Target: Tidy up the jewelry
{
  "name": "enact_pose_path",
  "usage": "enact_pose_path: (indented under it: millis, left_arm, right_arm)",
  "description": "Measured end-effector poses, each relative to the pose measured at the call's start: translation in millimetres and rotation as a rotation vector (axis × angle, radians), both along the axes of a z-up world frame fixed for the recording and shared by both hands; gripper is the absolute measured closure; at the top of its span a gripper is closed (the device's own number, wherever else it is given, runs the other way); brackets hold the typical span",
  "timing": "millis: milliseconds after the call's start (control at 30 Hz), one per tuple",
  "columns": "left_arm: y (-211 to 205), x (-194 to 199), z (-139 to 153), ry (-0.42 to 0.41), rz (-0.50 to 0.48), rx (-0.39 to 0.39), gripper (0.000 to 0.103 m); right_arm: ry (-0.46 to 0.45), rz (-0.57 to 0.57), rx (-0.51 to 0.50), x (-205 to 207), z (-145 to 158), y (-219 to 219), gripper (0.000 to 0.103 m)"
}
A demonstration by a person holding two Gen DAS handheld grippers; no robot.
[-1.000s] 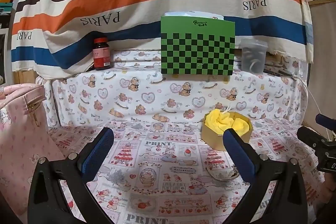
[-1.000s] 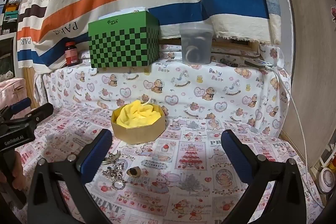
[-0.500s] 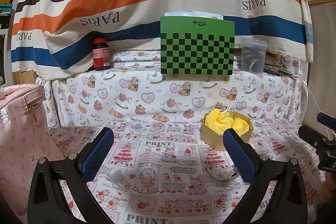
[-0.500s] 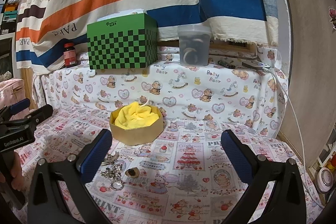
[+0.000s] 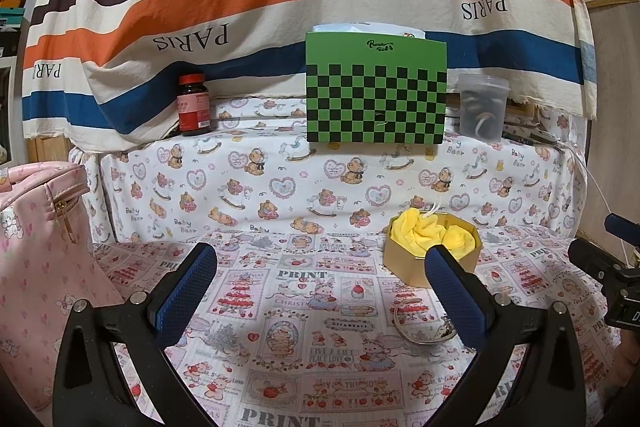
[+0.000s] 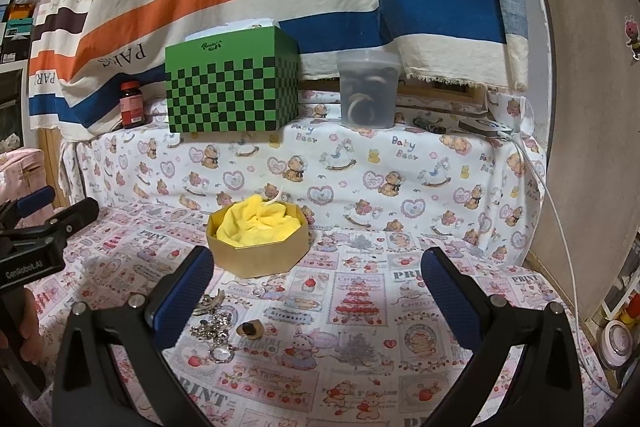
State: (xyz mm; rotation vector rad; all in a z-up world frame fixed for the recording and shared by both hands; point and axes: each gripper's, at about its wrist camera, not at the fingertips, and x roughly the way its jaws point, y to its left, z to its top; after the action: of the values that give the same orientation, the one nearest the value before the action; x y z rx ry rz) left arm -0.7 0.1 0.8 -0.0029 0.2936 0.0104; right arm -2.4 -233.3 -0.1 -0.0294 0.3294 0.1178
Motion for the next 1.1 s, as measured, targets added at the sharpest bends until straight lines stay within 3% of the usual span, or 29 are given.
enact_pose_path:
  millis: [1100]
  left_arm:
    - [0.3,1.7,0.2,0.007,-0.007,-0.001,0.0]
  right_arm:
    - [0.019,-0.005,0.003,3.2,-2.0,0.5,0.0]
